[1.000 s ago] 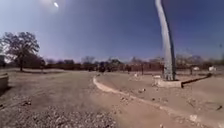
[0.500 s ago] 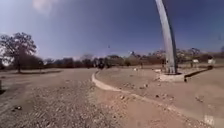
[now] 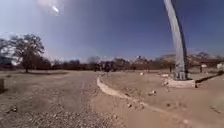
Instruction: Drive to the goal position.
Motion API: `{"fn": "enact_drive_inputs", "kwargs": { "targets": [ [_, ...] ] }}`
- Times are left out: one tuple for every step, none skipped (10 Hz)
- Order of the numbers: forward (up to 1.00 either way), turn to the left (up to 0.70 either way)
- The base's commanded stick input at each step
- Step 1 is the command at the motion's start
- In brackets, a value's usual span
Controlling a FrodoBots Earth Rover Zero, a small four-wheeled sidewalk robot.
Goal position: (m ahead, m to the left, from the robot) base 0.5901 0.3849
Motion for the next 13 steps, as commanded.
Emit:
{"fn": "enact_drive_inputs", "kwargs": {
  "targets": [
    [0.50, 0.50],
    [0.50, 0.50],
    [0.50, 0.50],
    [0.50, 0.50],
    [0.50, 0.50],
    [0.50, 0.50],
    [0.50, 0.50],
    [0.50, 0.50],
    [0.50, 0.50],
    [0.50, 0.50],
    [0.50, 0.50],
    [0.50, 0.50],
    [0.50, 0.50]
  ]
}}
